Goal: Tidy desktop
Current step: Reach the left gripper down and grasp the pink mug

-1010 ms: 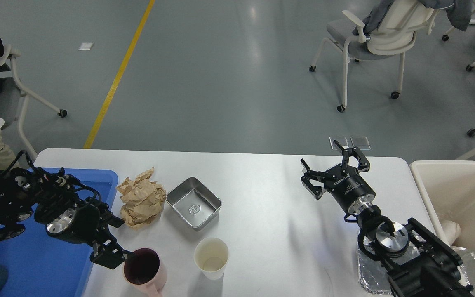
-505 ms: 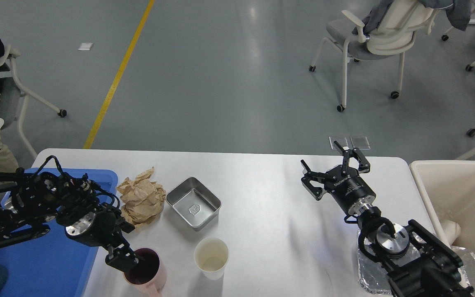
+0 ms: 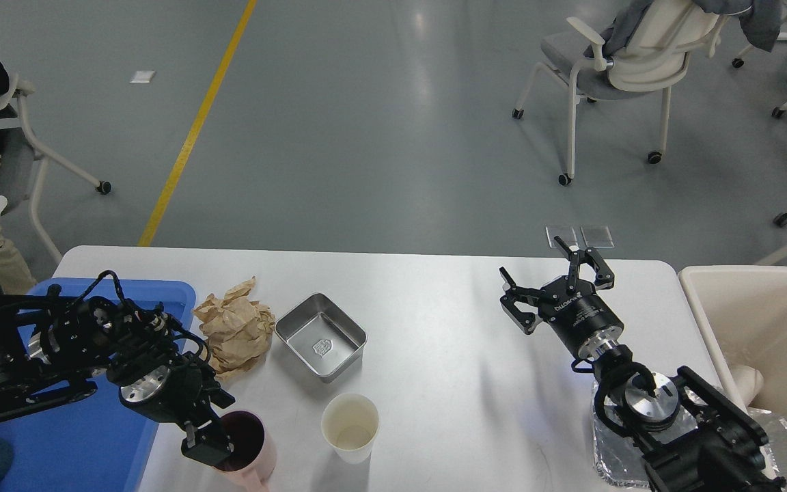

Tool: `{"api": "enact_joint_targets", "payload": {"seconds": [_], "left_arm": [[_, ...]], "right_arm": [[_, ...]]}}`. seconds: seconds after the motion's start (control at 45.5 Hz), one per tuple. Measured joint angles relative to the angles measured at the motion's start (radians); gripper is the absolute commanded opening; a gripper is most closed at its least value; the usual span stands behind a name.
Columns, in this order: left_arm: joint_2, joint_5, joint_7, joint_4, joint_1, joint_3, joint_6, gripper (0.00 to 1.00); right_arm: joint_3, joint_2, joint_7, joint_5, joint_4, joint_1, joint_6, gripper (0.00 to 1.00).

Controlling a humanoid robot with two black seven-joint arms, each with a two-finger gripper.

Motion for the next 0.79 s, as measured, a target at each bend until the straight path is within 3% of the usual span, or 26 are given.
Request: {"api": "enact_joint_targets", "payload": {"seconds": [0.066,0.11,0.154,0.351,0.527,0.791], "left_arm": [[0.000,0.004,-0.001,0.004,0.003,0.000,0.001,0.62],[0.000,0.008,-0.001,0.005,0.004,0.000,0.002,0.42],[0.001,0.017,-0.001,0.006,0.005,0.000,0.002,0.31],[0.002,0.053,-0.026,0.014,0.006,0.013,0.002,0.02],[0.002,0.099,-0.079,0.016,0.009,0.017,0.002,0.00],[0.003,0.113,-0.095,0.018,0.011,0.020,0.028,0.00]], "right_arm": [[0.000,0.000,0.000,0.000,0.000,0.000,0.000,1.00],[0.000,0.000,0.000,0.000,0.000,0.000,0.000,1.00],[0.000,0.000,0.000,0.000,0.000,0.000,0.000,1.00],[0.000,0.002,0.000,0.000,0.000,0.000,0.000,1.00],[-0.001,0.002,0.000,0.000,-0.002,-0.001,0.000,1.00],[0.000,0.000,0.000,0.000,-0.006,0.000,0.001,1.00]]}}
